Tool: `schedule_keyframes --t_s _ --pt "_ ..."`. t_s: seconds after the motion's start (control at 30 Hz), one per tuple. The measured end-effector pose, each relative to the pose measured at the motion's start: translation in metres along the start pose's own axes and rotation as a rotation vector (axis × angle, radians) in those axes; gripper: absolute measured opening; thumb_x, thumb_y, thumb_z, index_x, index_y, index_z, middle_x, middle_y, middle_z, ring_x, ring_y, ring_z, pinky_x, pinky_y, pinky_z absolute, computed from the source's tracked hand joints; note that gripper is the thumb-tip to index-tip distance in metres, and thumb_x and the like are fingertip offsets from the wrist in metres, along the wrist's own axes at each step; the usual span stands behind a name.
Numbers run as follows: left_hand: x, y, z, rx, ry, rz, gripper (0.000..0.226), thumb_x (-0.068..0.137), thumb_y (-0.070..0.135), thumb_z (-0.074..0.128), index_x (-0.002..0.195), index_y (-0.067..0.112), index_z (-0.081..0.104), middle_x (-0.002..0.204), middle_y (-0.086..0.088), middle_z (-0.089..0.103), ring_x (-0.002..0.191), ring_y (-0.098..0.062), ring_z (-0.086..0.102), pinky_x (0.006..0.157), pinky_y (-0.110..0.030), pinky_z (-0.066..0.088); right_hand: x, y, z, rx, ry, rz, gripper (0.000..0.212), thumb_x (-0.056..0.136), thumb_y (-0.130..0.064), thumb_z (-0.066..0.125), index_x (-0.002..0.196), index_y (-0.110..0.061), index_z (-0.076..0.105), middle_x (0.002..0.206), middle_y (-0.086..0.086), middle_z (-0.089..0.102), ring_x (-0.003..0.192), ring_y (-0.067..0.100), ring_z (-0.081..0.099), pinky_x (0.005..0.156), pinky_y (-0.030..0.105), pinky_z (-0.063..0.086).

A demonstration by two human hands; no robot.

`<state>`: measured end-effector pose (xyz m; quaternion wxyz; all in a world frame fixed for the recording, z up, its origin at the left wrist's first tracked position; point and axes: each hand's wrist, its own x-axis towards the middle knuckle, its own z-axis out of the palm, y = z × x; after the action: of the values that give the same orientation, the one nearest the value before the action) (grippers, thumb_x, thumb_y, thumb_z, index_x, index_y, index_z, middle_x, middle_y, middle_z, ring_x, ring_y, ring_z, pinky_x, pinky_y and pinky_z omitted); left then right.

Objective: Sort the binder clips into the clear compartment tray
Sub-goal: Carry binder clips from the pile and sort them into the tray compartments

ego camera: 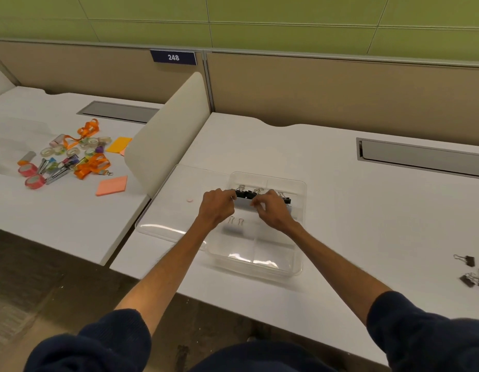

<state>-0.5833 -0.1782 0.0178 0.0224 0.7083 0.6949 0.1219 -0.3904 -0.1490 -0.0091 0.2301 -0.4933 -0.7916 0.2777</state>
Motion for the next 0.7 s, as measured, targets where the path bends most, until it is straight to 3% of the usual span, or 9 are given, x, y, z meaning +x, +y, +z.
schedule_keyframes --t_s 0.1,0.27,0.43,0.7 --pt "0.001 0.019 0.007 -0.030 0.041 0.000 0.020 0.082 0.014 0.055 0.097 0.020 0.067 0.074 -0.008 0.070 0.064 -0.031 0.063 0.058 -0.031 0.043 -0.007 0.013 -0.017 -0.002 0.094 0.046 0.023 0.089 -0.012 0.052 0.094 -0.024 0.071 0.088 -0.011 0.070 0.097 0.018 0.052 0.083 0.041 0.042" --pt "0.005 0.059 0.022 -0.074 0.048 0.027 0.022 0.079 0.011 0.055 0.096 0.015 0.068 0.076 -0.008 0.072 0.068 -0.031 0.065 0.058 -0.027 0.039 -0.032 0.047 -0.045 -0.047 0.199 0.124 0.025 0.091 -0.010 0.049 0.100 -0.023 0.068 0.100 -0.012 0.070 0.103 0.017 0.049 0.080 0.036 0.034" --pt "0.014 0.114 0.030 -0.094 0.065 0.093 0.017 0.085 0.015 0.051 0.090 0.015 0.068 0.067 -0.008 0.069 0.067 -0.030 0.064 0.059 -0.031 0.039 -0.066 0.085 -0.077 -0.076 0.309 0.204 0.024 0.091 -0.009 0.049 0.103 -0.022 0.065 0.100 -0.008 0.068 0.102 0.018 0.050 0.078 0.035 0.032" --pt "0.024 0.216 0.046 -0.151 -0.010 0.210 0.015 0.085 0.015 0.049 0.093 0.017 0.063 0.067 -0.007 0.068 0.067 -0.031 0.062 0.059 -0.029 0.032 -0.123 0.140 -0.138 -0.132 0.405 0.312 0.024 0.091 -0.010 0.049 0.106 -0.022 0.063 0.100 -0.008 0.064 0.098 0.018 0.051 0.078 0.038 0.035"
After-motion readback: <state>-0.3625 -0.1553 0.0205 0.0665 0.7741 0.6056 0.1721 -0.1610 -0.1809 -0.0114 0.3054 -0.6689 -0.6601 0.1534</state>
